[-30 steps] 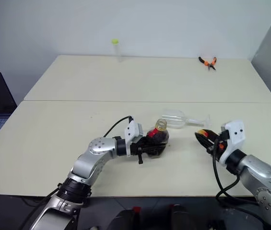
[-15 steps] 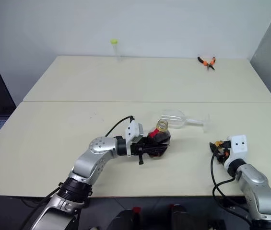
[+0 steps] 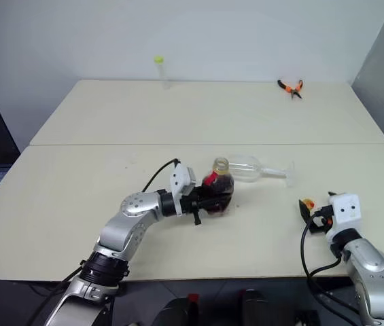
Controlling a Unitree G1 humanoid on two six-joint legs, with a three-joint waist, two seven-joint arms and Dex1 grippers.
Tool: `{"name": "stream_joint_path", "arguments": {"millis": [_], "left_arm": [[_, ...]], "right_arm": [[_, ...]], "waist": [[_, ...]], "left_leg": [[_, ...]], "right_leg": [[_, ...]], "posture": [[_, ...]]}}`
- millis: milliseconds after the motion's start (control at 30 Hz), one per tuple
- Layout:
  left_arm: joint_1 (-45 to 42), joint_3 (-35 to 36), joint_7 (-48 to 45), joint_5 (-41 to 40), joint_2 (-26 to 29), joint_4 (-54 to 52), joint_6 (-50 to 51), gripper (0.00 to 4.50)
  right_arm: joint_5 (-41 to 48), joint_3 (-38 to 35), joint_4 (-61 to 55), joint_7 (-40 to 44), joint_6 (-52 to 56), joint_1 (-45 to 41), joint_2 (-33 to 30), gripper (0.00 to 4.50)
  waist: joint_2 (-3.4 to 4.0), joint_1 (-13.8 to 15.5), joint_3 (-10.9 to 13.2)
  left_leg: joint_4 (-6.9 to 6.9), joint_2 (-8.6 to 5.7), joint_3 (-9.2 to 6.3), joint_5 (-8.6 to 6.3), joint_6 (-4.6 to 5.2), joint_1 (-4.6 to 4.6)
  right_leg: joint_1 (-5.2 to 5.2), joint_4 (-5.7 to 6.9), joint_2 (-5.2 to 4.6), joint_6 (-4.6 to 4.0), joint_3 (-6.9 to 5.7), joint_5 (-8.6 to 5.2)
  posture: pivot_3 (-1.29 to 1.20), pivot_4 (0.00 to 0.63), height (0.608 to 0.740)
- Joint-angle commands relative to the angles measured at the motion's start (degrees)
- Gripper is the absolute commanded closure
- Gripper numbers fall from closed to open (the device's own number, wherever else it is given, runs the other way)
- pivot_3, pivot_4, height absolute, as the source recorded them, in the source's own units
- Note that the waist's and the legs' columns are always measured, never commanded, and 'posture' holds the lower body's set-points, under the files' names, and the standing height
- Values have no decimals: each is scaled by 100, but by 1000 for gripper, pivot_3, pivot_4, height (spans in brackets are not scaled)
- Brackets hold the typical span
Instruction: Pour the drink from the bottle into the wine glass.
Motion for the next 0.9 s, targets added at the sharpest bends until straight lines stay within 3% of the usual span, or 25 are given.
{"name": "stream_joint_path", "arguments": {"millis": [33, 233, 533, 900], "left_arm": [[6, 597, 651, 8, -43, -104, -377, 3731], [-190, 1669, 2449, 498, -43, 841, -1278, 3737], [-1078, 2311, 3451, 798, 227, 3297, -2585, 3741], [-1705, 2430, 4139, 1022, 478, 5298, -3633, 3742]], "right_arm": [[508, 304, -1003, 599, 218, -285, -204, 0], [1879, 1142, -1939, 1318, 1799, -1716, -555, 0], [1242, 2411, -980, 1467, 1878, -3385, 25, 0], [481, 3040, -609, 1843, 1443, -3594, 302, 0]], "waist": [[0, -5, 0], [-3, 15, 1], [-22, 116, 2], [-25, 93, 3]], "left_leg": [[0, 2, -1, 0, 0, 0], [6, -3, -11, 0, 0, -3], [12, -19, -26, 2, -4, -16], [9, -18, -25, 6, -10, -21]], "right_leg": [[0, 0, 1, 0, 0, 0], [2, -2, -5, -1, -7, 1], [1, -13, -19, 0, -28, 2], [-11, -8, -21, -1, -29, 2]], "posture": [[0, 150, 740], [0, 150, 740], [0, 150, 740], [0, 150, 740]]}}
